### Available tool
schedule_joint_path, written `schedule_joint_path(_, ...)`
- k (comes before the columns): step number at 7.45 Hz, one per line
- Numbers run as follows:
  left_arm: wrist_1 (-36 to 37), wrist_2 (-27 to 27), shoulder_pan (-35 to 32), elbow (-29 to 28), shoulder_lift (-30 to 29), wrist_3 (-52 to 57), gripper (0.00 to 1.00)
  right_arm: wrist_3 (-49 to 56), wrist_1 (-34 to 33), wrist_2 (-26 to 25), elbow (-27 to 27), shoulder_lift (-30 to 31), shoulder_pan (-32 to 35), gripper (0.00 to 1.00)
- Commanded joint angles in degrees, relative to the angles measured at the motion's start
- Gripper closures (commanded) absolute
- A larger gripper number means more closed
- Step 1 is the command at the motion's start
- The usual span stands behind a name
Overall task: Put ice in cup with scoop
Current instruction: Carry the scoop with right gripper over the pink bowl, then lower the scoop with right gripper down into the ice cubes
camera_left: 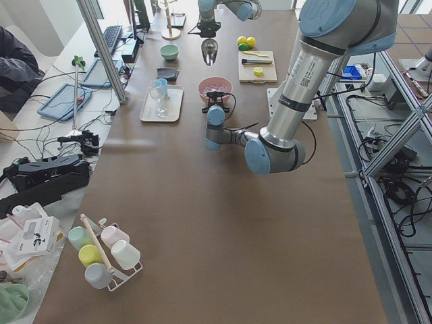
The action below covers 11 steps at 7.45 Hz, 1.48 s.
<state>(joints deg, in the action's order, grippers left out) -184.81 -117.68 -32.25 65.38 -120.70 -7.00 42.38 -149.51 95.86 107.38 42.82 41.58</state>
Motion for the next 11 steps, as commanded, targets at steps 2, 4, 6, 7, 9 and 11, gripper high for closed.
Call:
schedule_joint_path(2, 2.09, 0.44, -0.71, -0.61, -2.08, -0.82, 0.01, 1.92, -2.45, -0.94, -11.46, -6.33, -2.71, 1.0)
schedule_joint_path(4, 2.09, 0.35, -0.36, -0.61, -2.52, -0.82, 0.01, 2.18, -2.45, -1.65, -12.54, -6.61, -3.7, 1.0)
schedule_joint_path(6, 2.0, 0.26, 0.16, -0.34, -2.61, -0.91, 0.01, 2.27, -2.54, -1.65, -18.13, -9.75, -3.79, 1.0)
schedule_joint_path(7, 1.91, 0.26, 0.25, -0.26, -2.61, -0.91, 0.01, 2.45, -2.54, -1.65, -20.08, -11.08, -3.79, 1.0)
schedule_joint_path(9, 1.91, 0.26, 0.34, -0.17, -2.61, -0.91, 0.01, 2.45, -2.54, -1.21, -21.07, -11.27, -4.22, 1.0)
schedule_joint_path(11, 1.74, 0.0, 0.43, 0.01, -2.52, -0.91, 0.01, 2.19, -3.84, -1.21, -21.15, -11.36, -5.19, 1.0)
